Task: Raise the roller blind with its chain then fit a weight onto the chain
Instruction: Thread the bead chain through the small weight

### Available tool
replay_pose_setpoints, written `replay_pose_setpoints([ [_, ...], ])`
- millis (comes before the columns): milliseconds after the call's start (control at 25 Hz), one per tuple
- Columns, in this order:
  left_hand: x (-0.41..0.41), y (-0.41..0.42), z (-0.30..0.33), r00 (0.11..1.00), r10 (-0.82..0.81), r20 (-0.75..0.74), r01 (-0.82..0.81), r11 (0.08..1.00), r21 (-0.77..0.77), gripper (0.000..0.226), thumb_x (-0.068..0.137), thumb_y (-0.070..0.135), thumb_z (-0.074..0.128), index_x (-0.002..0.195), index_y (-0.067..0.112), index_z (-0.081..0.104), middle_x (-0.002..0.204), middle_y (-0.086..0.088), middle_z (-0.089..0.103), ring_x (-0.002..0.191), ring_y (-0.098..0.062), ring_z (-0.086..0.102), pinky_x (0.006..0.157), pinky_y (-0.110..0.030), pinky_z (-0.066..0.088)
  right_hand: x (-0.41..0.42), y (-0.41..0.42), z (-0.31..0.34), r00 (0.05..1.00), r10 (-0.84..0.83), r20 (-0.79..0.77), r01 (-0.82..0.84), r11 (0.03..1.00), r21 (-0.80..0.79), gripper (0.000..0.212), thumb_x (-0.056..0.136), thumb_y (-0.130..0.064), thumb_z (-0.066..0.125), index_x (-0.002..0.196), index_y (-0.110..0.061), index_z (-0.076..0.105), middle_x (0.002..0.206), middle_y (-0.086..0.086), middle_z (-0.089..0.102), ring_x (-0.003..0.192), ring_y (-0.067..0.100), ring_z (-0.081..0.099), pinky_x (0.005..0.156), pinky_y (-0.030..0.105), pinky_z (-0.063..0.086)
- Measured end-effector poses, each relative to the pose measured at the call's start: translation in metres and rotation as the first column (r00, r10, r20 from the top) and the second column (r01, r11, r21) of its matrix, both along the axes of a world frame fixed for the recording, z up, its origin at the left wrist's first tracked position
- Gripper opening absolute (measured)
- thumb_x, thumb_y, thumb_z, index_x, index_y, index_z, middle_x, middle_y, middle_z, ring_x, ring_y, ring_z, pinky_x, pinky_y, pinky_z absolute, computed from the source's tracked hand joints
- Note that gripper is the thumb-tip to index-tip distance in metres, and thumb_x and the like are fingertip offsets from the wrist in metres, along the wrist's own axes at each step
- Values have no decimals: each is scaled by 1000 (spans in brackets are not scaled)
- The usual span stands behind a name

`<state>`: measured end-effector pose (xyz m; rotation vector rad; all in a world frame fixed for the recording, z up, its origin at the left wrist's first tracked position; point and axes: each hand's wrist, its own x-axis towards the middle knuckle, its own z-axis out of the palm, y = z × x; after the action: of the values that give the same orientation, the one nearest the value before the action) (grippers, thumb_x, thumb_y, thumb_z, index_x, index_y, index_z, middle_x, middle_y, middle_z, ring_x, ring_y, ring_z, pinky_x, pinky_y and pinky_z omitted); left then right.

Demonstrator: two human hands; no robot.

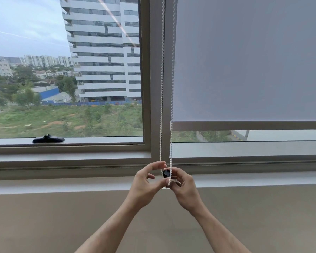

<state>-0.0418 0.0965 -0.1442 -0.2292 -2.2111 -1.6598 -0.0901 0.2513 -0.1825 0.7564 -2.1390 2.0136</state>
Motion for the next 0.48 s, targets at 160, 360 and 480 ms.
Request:
replay_pose_setpoints([
  [160,0,-2,0,1000,-18,-7,18,1000,9,47,71,26,84,111,41,65,109,30,69,107,5,62,89,-25,46,1,-2,-5,999,-37,26,37,999,1,22,86,-18,73,106,-27,70,101,-1,75,99,21,70,85,46,59],
  [360,0,0,-3,999,-54,-3,54,997,47,48,69,26,83,111,39,67,112,22,71,106,-1,65,91,-30,49,8,-11,0,1000,0,3,0,1000,-27,36,82,-7,74,101,-37,71,94,-6,76,92,12,71,75,24,56],
  [480,0,-2,-4,996,-92,7,90,989,115,50,69,21,85,113,38,68,115,16,72,110,-9,66,90,-34,55,10,-13,1,1000,-3,-10,2,997,-76,36,81,-7,74,101,-37,71,96,-4,76,94,13,71,76,24,56],
])
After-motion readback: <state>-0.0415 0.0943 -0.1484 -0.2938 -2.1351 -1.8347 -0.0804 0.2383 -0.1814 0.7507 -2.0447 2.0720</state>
